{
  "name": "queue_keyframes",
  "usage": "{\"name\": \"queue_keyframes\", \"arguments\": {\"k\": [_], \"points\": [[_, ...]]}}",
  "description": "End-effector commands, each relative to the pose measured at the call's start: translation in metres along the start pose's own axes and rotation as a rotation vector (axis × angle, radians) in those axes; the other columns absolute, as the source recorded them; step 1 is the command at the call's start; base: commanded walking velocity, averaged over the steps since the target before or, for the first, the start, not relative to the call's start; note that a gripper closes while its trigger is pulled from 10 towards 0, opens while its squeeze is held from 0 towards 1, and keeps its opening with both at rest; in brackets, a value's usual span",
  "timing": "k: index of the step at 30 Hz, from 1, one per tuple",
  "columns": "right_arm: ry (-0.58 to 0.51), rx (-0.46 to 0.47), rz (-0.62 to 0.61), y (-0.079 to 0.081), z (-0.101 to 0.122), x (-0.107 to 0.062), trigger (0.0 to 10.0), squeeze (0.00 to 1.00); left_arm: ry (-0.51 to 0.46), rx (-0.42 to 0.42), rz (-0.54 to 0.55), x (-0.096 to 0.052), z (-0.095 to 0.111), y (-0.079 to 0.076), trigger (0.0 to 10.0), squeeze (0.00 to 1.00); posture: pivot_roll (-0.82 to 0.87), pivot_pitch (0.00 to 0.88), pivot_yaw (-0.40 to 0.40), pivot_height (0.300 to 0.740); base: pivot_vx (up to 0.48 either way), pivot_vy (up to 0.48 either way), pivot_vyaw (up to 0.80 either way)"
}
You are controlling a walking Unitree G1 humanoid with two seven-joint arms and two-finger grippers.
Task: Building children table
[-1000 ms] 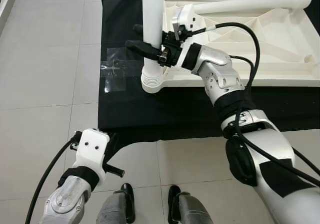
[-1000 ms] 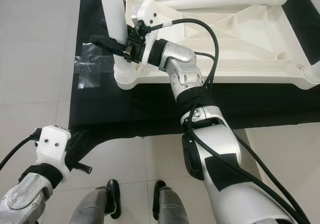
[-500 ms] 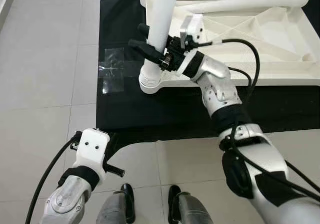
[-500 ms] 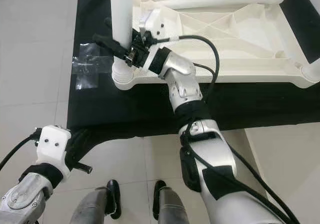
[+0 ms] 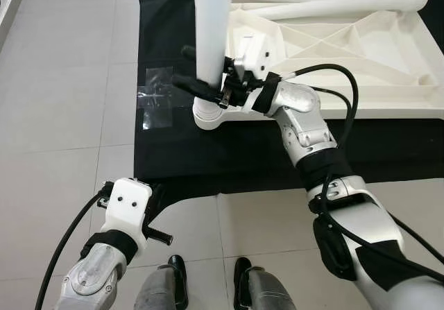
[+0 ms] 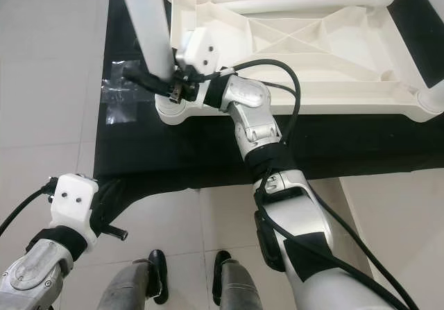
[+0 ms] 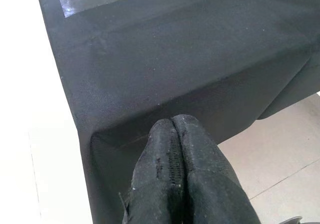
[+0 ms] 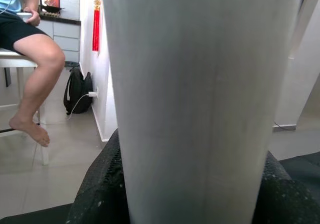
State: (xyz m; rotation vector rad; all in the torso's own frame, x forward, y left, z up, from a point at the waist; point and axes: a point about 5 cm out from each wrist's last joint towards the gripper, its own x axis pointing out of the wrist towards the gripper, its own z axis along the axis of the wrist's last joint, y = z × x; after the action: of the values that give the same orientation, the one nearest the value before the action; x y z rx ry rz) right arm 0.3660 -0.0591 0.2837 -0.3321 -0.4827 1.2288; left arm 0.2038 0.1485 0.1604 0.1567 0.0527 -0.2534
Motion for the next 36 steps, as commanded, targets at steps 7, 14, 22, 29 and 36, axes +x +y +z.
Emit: {"name": "queue_keyframes", "arguments": {"k": [7, 14, 22, 29, 36], "points": [[0.290, 0.368, -0.032, 0.019, -0.065, -0.017, 10.0, 0.00, 0.033, -0.026, -0.012, -0.003, -0.007, -0.003, 10.0, 0.00, 0.11, 0.364, -0.037, 0.740, 0.000, 0.000, 0.00], [0.304, 0.431, -0.131, 0.011, -0.066, -0.015, 10.0, 0.00, 0.033, -0.027, -0.012, -0.003, -0.006, -0.003, 10.0, 0.00, 0.11, 0.368, -0.040, 0.740, 0.000, 0.000, 0.00], [0.301, 0.470, -0.216, 0.012, -0.073, -0.024, 10.0, 0.00, 0.031, -0.025, -0.010, -0.002, -0.006, -0.003, 10.0, 0.00, 0.11, 0.372, -0.039, 0.740, 0.000, 0.000, 0.00], [0.271, 0.484, -0.333, 0.015, -0.078, -0.036, 10.0, 0.00, 0.031, -0.025, -0.011, -0.002, -0.006, -0.002, 10.0, 0.00, 0.10, 0.374, -0.036, 0.740, 0.000, 0.000, 0.00], [0.430, 0.368, -0.615, 0.035, -0.089, -0.045, 10.0, 0.00, 0.031, -0.018, -0.008, -0.003, -0.006, -0.001, 10.0, 0.00, 0.10, 0.363, -0.056, 0.740, 0.000, 0.000, 0.00]]}}
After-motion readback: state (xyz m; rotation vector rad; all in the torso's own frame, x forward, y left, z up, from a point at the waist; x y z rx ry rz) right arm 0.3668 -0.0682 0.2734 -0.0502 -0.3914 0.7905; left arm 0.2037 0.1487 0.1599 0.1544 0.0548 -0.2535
